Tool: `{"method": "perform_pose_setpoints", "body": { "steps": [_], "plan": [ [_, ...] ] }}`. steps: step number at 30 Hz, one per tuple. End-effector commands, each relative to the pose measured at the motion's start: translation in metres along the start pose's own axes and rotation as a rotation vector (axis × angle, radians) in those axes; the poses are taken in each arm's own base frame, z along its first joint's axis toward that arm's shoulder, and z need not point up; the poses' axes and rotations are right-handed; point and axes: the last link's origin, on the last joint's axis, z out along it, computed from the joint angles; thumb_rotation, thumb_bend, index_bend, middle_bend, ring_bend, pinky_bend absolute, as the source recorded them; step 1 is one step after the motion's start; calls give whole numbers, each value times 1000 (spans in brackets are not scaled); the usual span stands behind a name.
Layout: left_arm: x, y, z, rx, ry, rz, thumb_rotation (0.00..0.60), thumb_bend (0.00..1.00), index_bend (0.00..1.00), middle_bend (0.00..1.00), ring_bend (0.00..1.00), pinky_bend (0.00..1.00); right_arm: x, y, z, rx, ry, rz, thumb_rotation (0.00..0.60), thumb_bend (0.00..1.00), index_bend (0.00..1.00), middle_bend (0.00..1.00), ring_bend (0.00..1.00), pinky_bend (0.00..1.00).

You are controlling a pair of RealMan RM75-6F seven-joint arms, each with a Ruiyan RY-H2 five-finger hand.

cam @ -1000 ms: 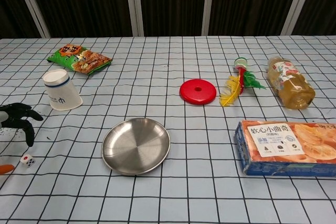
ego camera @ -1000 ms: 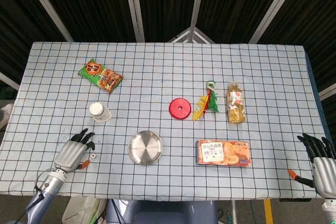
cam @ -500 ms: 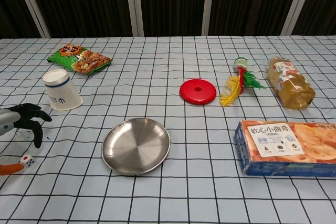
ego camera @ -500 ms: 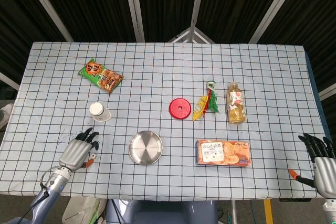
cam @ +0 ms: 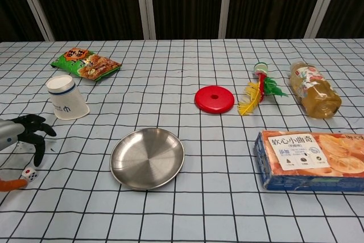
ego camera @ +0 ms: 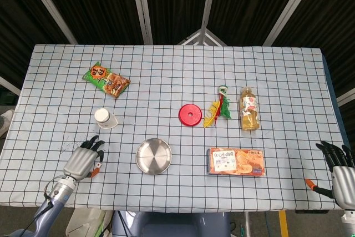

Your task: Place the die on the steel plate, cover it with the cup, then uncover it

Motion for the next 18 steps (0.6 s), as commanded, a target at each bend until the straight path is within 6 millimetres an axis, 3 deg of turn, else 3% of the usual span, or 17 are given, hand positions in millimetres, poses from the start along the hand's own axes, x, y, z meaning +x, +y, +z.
{"method": "perform_pose_setpoints", "body": {
  "steps": [1,18],
  "plan": [
    [-1,0,0,2,-2,1,600,382,506,164,33,183,0,0,0,0,0,0,600,56,172,141,131,0],
    [-3,2,2,0,-12,2,600,420,533,177,33,183,0,0,0,0,0,0,600,56,172,141,131,0]
  ]
}}
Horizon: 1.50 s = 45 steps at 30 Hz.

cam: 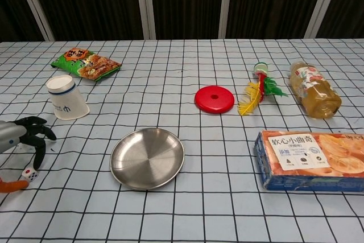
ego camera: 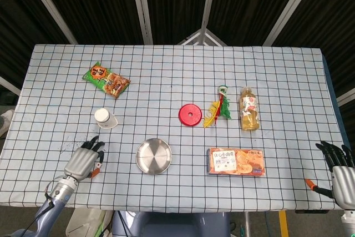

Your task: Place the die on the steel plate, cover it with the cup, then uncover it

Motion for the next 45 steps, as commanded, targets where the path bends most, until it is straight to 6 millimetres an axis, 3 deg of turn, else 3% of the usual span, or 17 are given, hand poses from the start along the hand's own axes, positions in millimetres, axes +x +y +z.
{"method": "perform_pose_setpoints", "body": {
  "steps": [1,11,26,37,45],
  "plan": [
    [-1,0,0,1,-3,-1,600,427,537,178,33,183,1,0,0,0,1,0,600,56,172,141,131,0],
    [0,0,-1,3,1,-17,600,460,565,193,34,183,-1,0,0,2,-8,-1,600,56,172,141,131,0],
    [26,14,-1,-62,106,-91,600,462,597,212,53,183,-2,-2,0,7,-14,0,600,55,172,141,131,0],
    [63,82,29,-233,132,-64,600,462,598,212,53,183,1,-1,-1,4,-4,11,600,56,172,141,131,0],
    [63,125,66,-303,64,-38,600,462,600,212,53,183,4,2,0,-5,3,23,600,57,172,141,131,0]
  ]
}}
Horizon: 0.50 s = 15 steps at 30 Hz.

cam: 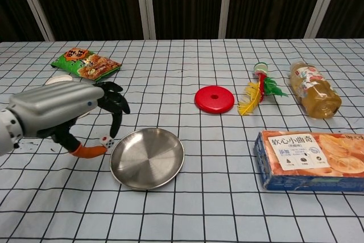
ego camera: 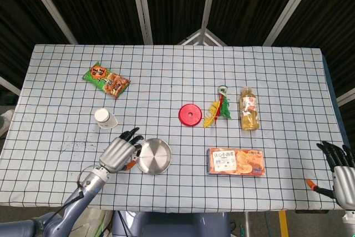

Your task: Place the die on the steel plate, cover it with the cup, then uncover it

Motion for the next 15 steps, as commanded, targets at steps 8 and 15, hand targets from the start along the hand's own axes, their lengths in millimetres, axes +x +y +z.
{"method": "perform_pose_setpoints", "body": {
  "steps": [8,15],
  "plan": [
    [-18,43,49,-66,-78,66,600,462,600,212,53,183,-1,-1,0,10,-7,-2,600,56,172,141,131,0],
    [-19,45,51,-30,-41,128,600,462,601,214,53,183,1,-2,-1,17,0,4,600,57,172,141,131,0]
  ]
}}
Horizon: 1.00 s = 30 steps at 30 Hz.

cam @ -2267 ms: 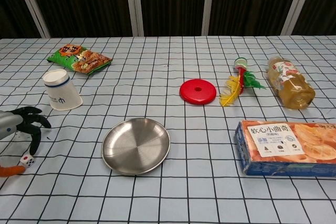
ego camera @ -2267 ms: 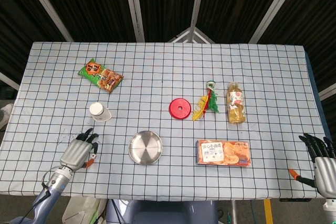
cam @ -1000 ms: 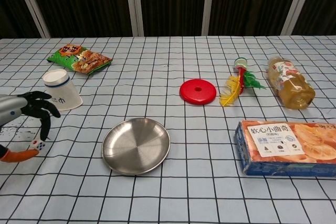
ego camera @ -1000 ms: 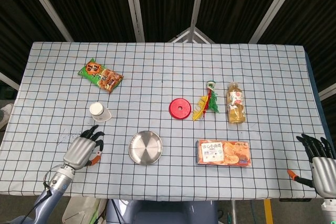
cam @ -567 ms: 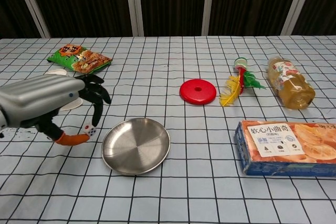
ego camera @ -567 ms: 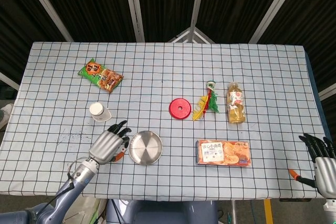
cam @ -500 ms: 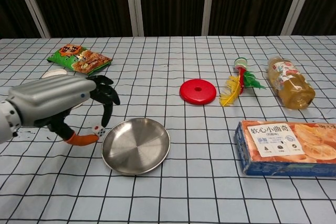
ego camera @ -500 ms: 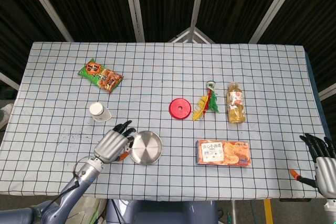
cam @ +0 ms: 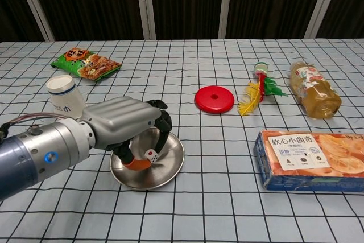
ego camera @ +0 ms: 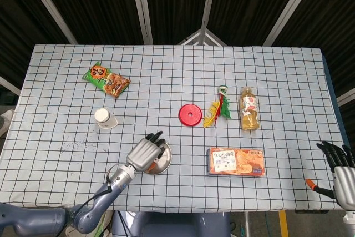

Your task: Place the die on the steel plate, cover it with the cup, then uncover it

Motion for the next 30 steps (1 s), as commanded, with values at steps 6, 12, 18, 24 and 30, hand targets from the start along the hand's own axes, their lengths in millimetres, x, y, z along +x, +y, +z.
{"method": "perform_pose_setpoints", "body": {
  "steps": [6,12,18,24,30],
  "plan": [
    [-2,0,5,40,12,29,600,462,601,221,53,183,2,-1,0,2,9,-1,600,57,172,141,131,0],
    [-8,-3,7,54,6,34,600,459,511,210,53,183,4,1,-1,-8,15,4,600,56,172,141,131,0],
    [-9,-6,6,52,-9,43,600,427,385,188,43,183,5,3,0,-13,17,10,600,56,172,141,131,0],
    [-2,-7,0,43,3,47,600,348,120,51,6,177,4,4,0,-16,15,16,600,56,172,141,131,0],
    [16,-16,-11,48,24,20,600,283,11,0,0,168,5,3,0,-17,19,17,600,56,172,141,131,0]
  ]
}}
